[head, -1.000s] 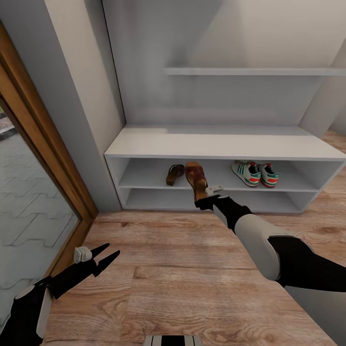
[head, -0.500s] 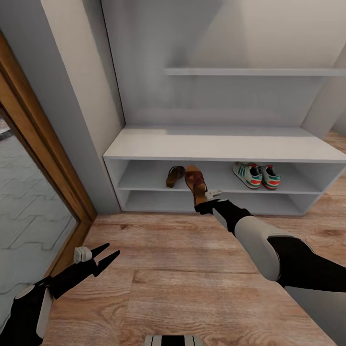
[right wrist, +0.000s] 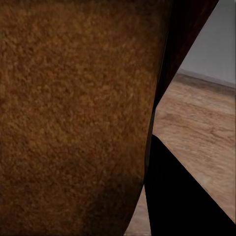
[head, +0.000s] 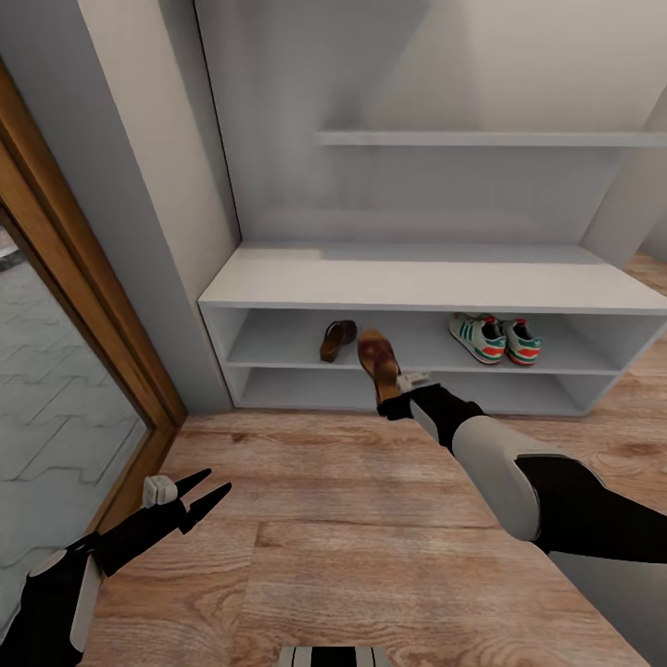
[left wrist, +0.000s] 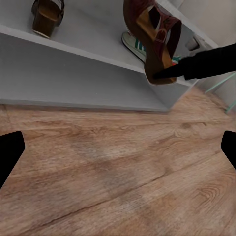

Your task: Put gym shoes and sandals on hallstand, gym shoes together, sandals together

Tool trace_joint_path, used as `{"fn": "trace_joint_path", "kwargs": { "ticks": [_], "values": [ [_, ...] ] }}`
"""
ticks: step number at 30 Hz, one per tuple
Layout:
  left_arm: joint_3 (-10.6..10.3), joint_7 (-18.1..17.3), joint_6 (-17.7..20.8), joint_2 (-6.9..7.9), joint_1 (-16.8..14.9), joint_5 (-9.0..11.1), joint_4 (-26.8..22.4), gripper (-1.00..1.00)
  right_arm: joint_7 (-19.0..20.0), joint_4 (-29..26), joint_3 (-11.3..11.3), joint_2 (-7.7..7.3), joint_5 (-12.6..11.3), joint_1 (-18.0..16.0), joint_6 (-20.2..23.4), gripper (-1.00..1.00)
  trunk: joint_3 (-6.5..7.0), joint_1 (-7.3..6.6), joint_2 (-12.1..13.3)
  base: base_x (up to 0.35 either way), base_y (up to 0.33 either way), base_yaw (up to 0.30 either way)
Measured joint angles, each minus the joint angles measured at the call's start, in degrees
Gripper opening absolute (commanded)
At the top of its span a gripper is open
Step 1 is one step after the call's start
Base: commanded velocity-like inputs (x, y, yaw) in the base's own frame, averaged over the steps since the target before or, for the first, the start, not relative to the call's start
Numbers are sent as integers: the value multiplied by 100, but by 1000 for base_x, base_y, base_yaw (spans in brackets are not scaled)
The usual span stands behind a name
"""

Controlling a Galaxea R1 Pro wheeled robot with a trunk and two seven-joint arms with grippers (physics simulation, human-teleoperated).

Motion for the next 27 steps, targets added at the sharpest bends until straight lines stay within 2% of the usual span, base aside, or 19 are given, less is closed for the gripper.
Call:
{"fn": "trace_joint_path", "kwargs": {
  "ticks": [9, 27],
  "values": [
    [1, 0, 0, 0, 0, 0, 0, 100, 0, -30, -7, -10, -1, 1, 106, -100, 0, 0, 0, 49, 0, 0],
    [-3, 0, 0, 0, 0, 0, 0, 100, 0, -9, -9, -9, -1, 4, 110, -100, 0, 0, 0, 272, 0, 0]
  ]
}}
